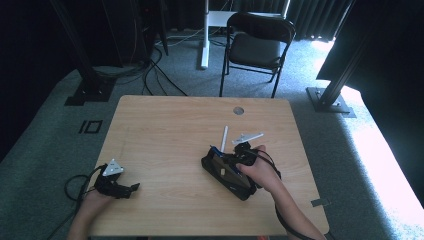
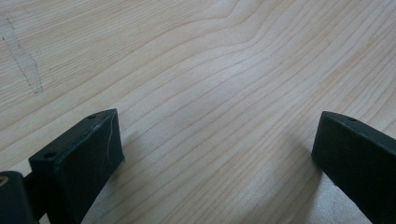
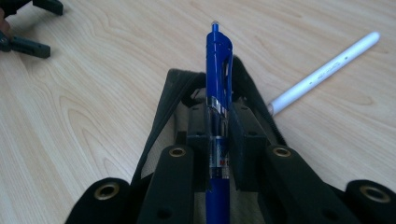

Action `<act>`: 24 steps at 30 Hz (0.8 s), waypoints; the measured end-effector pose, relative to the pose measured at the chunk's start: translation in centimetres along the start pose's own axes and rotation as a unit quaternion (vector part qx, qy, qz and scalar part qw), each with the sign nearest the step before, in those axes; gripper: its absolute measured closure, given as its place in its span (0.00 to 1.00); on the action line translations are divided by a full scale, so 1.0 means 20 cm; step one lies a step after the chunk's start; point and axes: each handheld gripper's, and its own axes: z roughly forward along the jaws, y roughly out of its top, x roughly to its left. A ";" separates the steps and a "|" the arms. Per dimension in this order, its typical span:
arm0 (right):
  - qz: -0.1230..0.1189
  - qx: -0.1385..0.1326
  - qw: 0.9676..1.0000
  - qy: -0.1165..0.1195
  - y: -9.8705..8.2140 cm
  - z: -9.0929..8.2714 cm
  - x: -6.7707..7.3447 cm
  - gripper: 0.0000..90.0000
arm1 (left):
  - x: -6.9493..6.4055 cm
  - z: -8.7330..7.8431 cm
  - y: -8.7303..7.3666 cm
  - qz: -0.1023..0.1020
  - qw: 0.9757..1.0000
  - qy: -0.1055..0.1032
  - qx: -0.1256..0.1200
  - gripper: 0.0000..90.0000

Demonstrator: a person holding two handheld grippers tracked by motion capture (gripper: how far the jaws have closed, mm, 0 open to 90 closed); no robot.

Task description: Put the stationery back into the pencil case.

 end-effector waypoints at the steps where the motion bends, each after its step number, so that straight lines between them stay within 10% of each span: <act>1: -0.001 0.007 1.000 0.003 -0.01 0.01 0.00 0.88 | 0.00 0.00 0.00 0.000 1.000 0.000 0.000 0.02; 24: -0.029 0.086 0.996 0.003 -0.06 0.13 0.04 0.88 | 0.00 0.00 0.00 0.000 1.000 0.000 0.000 0.02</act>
